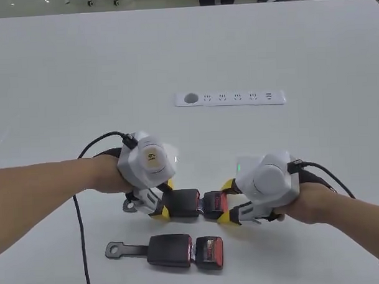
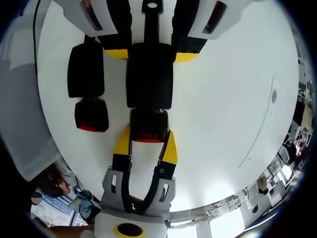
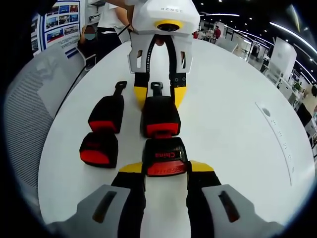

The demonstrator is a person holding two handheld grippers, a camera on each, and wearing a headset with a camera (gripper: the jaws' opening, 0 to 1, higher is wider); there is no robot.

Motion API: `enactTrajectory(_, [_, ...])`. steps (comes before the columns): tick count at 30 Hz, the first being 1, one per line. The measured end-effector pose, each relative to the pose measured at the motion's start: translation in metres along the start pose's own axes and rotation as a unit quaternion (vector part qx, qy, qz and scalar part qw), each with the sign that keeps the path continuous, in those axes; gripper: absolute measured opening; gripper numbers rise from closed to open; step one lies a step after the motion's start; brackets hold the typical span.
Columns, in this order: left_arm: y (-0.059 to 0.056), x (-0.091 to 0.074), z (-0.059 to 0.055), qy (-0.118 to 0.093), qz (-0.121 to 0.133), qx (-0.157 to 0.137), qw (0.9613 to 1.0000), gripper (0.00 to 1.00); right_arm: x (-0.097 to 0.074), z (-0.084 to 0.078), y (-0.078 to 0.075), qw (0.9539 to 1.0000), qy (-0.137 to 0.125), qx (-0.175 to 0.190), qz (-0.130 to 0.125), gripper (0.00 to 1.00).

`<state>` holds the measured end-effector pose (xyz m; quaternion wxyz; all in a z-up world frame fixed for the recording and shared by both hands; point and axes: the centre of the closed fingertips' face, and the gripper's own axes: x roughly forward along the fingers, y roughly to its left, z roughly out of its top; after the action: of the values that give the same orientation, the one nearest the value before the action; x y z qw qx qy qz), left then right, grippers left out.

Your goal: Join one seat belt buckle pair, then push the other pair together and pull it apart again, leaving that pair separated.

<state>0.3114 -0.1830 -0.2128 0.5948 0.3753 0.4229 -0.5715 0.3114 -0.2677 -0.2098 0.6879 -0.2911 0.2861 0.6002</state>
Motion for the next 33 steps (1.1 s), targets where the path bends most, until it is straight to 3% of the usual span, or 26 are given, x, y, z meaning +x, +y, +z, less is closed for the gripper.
enactTrajectory(8, [-0.0009,0.0001,0.0014,-0.008,-0.001,0.003,1.0000,0.30,0.0007,0.0021,0.0008,1.0000,-0.002,0.005,0.000,0.29])
enactTrajectory(33, [-0.0014,0.0020,0.0044,-0.003,-0.001,0.010,0.9999,0.30,0.0028,0.0044,0.0012,0.9999,-0.004,0.011,0.000,0.29])
